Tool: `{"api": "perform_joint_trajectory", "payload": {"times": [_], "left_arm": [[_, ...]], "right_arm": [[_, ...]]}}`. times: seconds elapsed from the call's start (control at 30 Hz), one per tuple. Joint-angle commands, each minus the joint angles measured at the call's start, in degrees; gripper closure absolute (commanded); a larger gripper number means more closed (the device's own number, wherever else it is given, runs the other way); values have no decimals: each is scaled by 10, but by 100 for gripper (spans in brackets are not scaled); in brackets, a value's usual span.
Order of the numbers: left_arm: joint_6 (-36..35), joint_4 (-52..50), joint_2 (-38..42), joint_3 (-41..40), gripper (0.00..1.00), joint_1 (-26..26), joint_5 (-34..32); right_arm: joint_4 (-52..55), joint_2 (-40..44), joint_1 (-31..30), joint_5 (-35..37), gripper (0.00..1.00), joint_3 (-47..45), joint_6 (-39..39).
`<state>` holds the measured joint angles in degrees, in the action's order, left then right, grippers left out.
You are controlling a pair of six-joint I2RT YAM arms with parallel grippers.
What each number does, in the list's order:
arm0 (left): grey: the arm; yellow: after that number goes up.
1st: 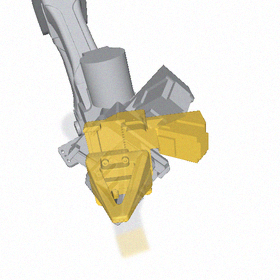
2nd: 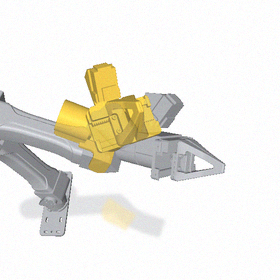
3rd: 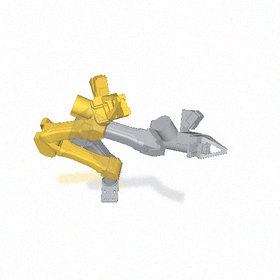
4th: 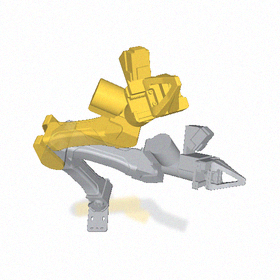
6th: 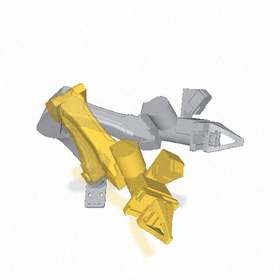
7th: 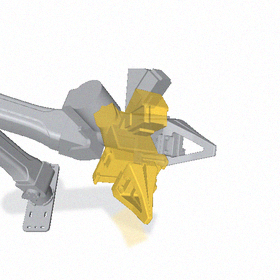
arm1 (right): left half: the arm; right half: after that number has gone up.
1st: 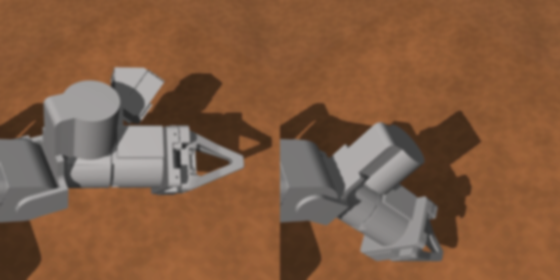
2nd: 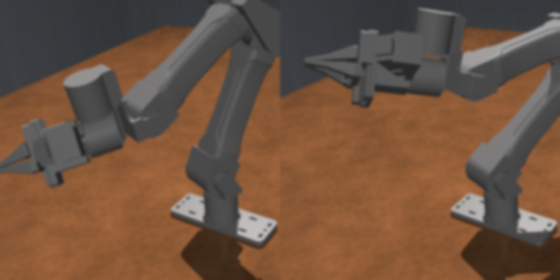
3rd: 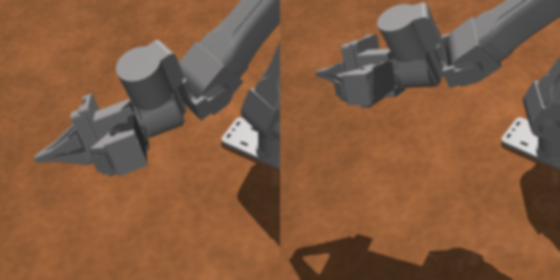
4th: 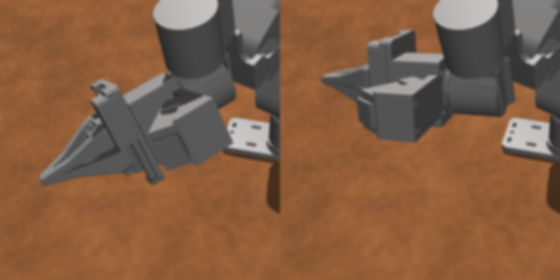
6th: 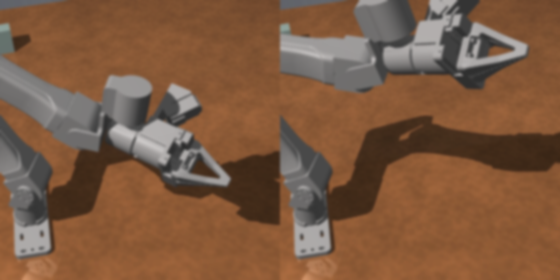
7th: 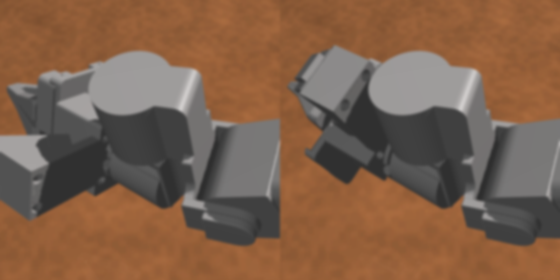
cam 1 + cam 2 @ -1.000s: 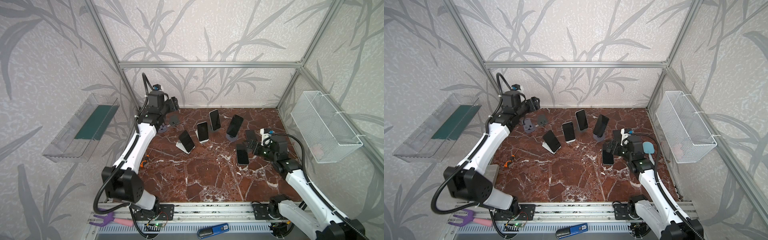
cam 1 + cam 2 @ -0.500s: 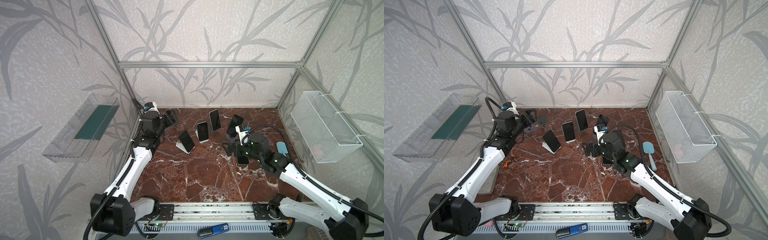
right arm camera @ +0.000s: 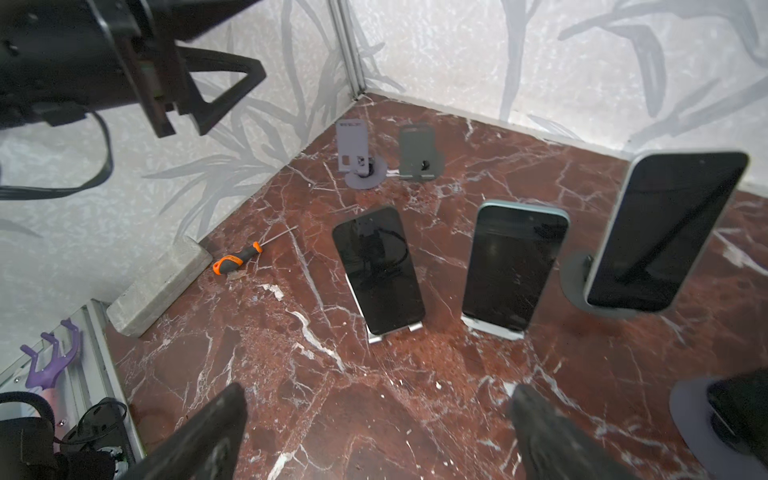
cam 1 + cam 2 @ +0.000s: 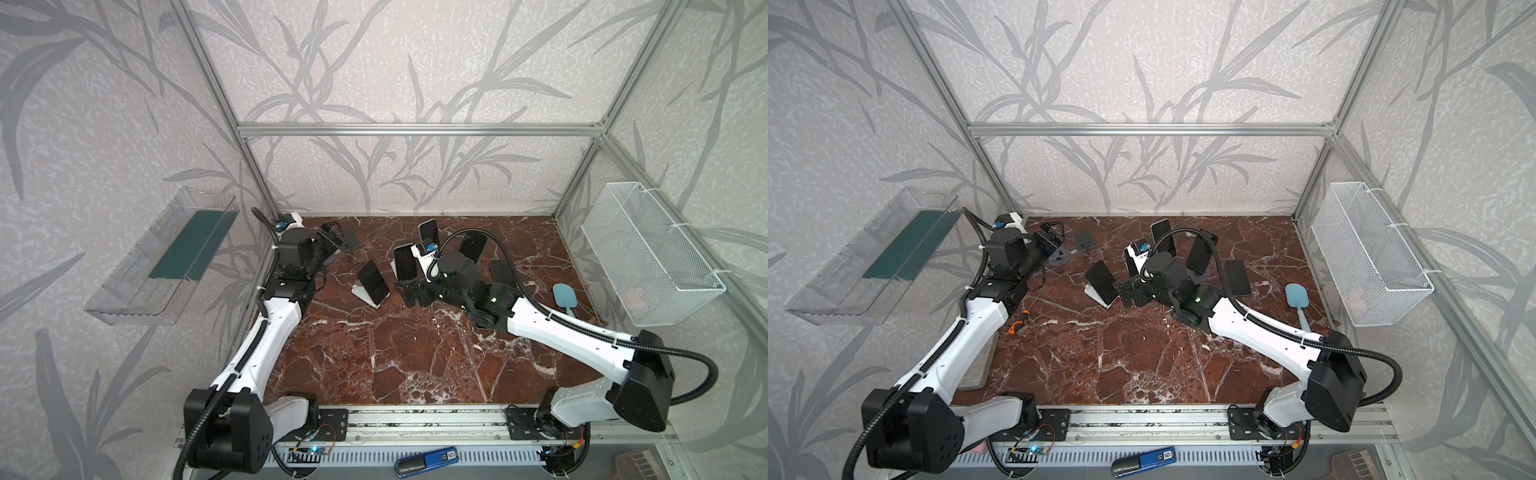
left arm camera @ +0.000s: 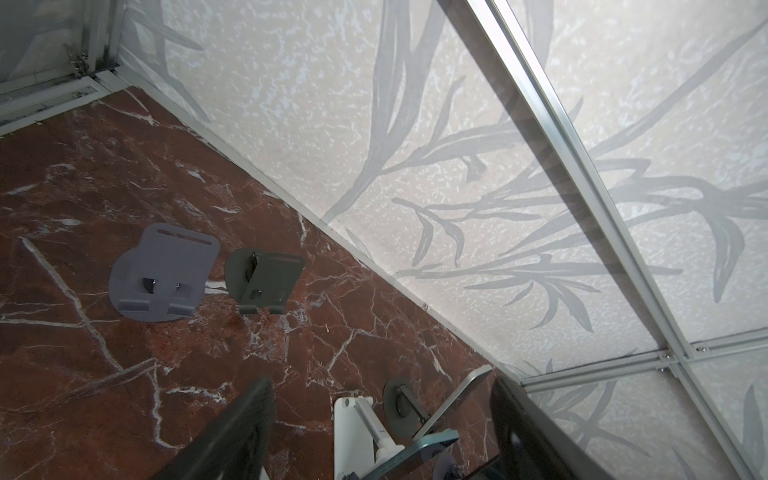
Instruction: Remove the phone from the phone stand
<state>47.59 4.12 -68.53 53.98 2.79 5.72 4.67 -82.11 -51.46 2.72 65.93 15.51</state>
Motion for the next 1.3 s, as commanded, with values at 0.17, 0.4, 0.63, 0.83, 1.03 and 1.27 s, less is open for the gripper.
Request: {"api": "perform_joint_trajectory", "payload": {"times": [0.17,0.4,0.63,0.83,1.03,1.27], "left_arm": [[78,35,-3,-14,20,-30,36],[114,48,-23,-18,23,-63,68],[147,73,-47,-18,24,-79,116],[153,92,-56,-23,24,-83,131],[155,95,-69,-22,24,-82,134],[159,108,-85,-26,24,-83,145]], "right_arm": [[-90,-61,-4,-2,3,36,-77],[-32,-185,-4,-31,1,160,-139],[9,-262,-3,-65,1,244,-147],[19,-309,5,-93,1,283,-125],[26,-342,17,-112,1,308,-100],[32,-370,32,-113,1,333,-98]]}}
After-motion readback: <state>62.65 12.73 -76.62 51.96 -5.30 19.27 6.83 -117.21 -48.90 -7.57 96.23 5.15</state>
